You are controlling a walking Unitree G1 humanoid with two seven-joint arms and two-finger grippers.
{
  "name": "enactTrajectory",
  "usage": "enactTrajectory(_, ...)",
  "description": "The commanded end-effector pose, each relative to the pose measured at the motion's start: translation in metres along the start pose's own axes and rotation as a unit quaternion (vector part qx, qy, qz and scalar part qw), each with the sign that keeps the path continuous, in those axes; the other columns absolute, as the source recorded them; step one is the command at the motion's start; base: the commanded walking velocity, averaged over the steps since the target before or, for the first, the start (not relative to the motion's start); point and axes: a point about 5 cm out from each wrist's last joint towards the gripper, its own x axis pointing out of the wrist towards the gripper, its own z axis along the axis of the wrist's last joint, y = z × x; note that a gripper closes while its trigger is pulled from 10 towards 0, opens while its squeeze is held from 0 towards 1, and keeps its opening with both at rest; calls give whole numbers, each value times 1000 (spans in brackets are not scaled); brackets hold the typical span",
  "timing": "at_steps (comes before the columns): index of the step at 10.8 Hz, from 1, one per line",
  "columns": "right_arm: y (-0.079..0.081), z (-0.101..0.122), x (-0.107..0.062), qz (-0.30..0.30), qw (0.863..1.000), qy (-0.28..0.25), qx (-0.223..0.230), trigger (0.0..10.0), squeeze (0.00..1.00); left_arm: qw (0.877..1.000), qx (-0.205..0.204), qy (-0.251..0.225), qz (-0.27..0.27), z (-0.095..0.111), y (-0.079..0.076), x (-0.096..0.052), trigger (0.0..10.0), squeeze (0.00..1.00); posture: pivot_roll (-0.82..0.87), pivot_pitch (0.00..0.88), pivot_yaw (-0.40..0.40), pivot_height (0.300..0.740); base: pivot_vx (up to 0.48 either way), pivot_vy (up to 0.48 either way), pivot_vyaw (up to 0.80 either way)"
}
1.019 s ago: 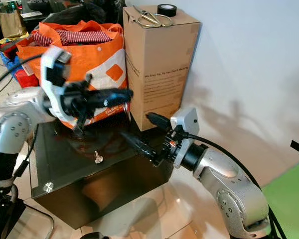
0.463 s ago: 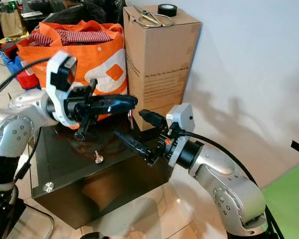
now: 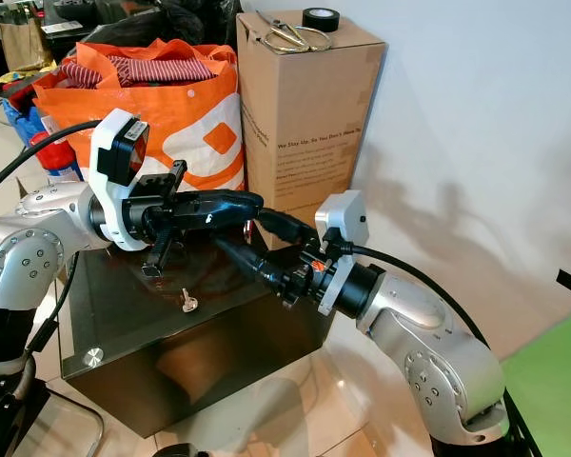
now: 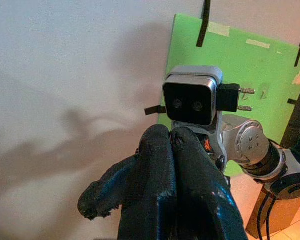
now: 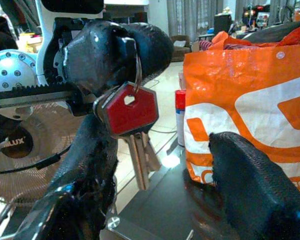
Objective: Hang keys on a hook
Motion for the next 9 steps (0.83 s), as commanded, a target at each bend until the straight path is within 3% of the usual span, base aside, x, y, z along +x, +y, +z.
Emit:
enactTrajectory(1, 2, 5, 0, 10, 1000, -7, 0, 0, 0, 1000, 6, 1, -4, 2, -3, 1, 10000, 0, -62, 0, -7, 740, 0, 0, 0)
enactTrajectory(9, 0, 10, -1, 17, 1000, -13, -3, 0, 0, 1000, 7, 8, 18, -2, 2, -3, 10000, 0, -64, 0, -5, 740, 0, 0, 0)
